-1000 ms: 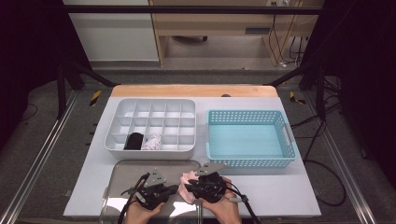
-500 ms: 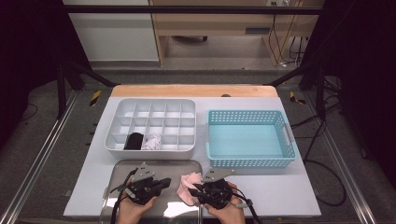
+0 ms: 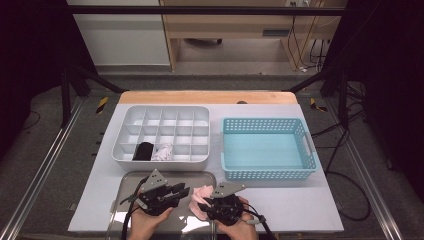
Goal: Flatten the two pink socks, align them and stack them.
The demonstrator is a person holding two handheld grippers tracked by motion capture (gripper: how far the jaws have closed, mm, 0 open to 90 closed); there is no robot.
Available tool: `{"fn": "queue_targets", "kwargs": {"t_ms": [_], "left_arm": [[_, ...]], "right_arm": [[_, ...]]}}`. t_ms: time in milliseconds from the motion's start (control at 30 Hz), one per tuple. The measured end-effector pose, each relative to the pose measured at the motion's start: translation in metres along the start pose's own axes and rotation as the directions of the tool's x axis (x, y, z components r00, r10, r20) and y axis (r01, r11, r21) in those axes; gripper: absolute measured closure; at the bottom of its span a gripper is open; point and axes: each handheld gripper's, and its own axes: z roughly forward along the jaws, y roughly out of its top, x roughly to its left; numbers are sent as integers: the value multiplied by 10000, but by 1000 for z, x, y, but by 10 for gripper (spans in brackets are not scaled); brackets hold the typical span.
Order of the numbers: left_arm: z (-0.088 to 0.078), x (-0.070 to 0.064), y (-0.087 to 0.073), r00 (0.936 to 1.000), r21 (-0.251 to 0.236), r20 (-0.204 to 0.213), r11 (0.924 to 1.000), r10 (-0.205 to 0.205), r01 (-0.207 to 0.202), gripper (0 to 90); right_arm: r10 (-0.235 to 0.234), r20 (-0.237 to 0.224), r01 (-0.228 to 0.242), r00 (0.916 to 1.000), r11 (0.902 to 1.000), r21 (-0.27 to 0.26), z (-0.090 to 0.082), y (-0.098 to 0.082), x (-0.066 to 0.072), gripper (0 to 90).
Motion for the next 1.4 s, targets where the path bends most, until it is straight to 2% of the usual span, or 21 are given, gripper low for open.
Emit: {"fn": "queue_targets", "kwargs": {"t_ms": [133, 267, 333, 433, 533, 600, 667, 767, 867, 1033, 1133, 1233, 1400], "left_arm": [[12, -5, -1, 9996, 369, -179, 9991, 196, -189, 612], [19, -5, -8, 9993, 787, -276, 9966, 256, -233, 611], [20, -5, -9, 9992, 842, -300, 9962, 260, -234, 614], [22, -4, -14, 9990, 1071, -323, 9939, 303, -267, 619], [22, -4, -17, 9990, 1211, -323, 9922, 322, -280, 620], [22, -3, -18, 9989, 1262, -332, 9916, 336, -291, 621], [22, -1, -19, 9988, 1249, -349, 9917, 349, -303, 621], [17, 1, -18, 9989, 1092, -393, 9938, 238, -194, 625], [12, 4, -15, 9992, 855, -393, 9963, 110, -77, 625], [6, 4, -8, 9997, 425, -235, 9991, -88, 98, 611], [10, -2, -6, 9999, 461, -128, 9989, 17, -11, 583], [21, -9, -9, 9996, 828, -185, 9964, 211, -195, 557], [28, -9, -16, 9983, 1263, -401, 9913, 418, -364, 569]], "right_arm": [[4, 3, -4, 10000, 10000, 10, 0, 0, 1, 729], [-18, -54, 17, 10000, 9999, -139, -4, 0, 1, 661], [-3, -66, 2, 10000, 9998, -216, -7, -1, 1, 647], [132, -185, -145, 9997, 9974, -700, -21, 0, -2, 607], [282, -207, -302, 9994, 9939, -1063, -33, 2, -5, 625], [359, -243, -386, 9991, 9919, -1211, -39, 2, -7, 715], [468, -290, -498, 9985, 9923, -1136, -39, 1, -8, 794], [446, -511, -484, 9977, 9959, -767, -31, -1, -6, 844], [253, -750, -297, 9969, 9979, -583, -23, -1, -1, 844], [69, -881, -85, 9961, 9998, -175, -8, -3, 6, 819], [-44, -826, 45, 9966, 10000, 8, -1, -5, 8, 798], [-43, -887, 43, 9961, 10000, -9, 0, -5, 11, 751], [-35, -859, 8, 9963, 9995, -319, -13, -4, 8, 720]]}}
